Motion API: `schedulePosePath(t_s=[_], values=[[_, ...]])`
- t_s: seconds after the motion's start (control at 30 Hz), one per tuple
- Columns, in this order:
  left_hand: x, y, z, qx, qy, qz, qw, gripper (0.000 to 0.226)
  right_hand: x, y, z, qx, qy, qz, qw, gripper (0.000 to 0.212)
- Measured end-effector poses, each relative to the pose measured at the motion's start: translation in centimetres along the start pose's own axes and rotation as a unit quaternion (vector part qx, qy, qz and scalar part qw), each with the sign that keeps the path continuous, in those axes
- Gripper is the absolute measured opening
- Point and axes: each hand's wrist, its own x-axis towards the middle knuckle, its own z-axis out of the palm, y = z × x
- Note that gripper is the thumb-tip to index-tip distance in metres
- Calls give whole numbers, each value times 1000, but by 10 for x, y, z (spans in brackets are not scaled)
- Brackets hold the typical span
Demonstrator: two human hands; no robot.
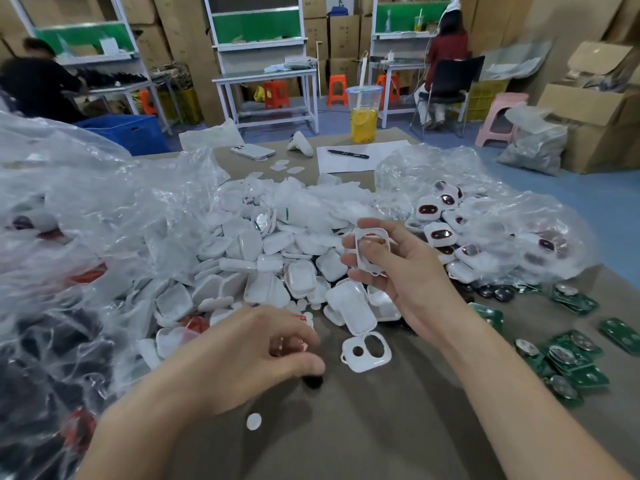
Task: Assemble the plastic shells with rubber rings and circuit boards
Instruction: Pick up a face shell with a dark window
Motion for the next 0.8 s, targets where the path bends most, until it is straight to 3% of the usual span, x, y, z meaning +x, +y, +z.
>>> schedulePosePath(t_s=[0.1,0.23,0.33,0.47,0.6,0.8], values=[[1,1,5,39,-42,24,998,43,2,2,-1,10,7,8,1000,19],[-1,1,5,25,-22,31,999,33,4,2,0,66,8,33,997,31],[1,7,3,-45,102,37,993,21,3,4,3,45,-9,34,998,35],[8,17,7,-147,277,10,950,8,-1,9,8,-10,-58,16,998,38],[17,23,18,-166,316,26,934,31,-4,12,13,-59,-84,-5,995,36],[17,28,20,-243,328,-6,913,42,-9,11,20,-83,-101,-16,991,36]])
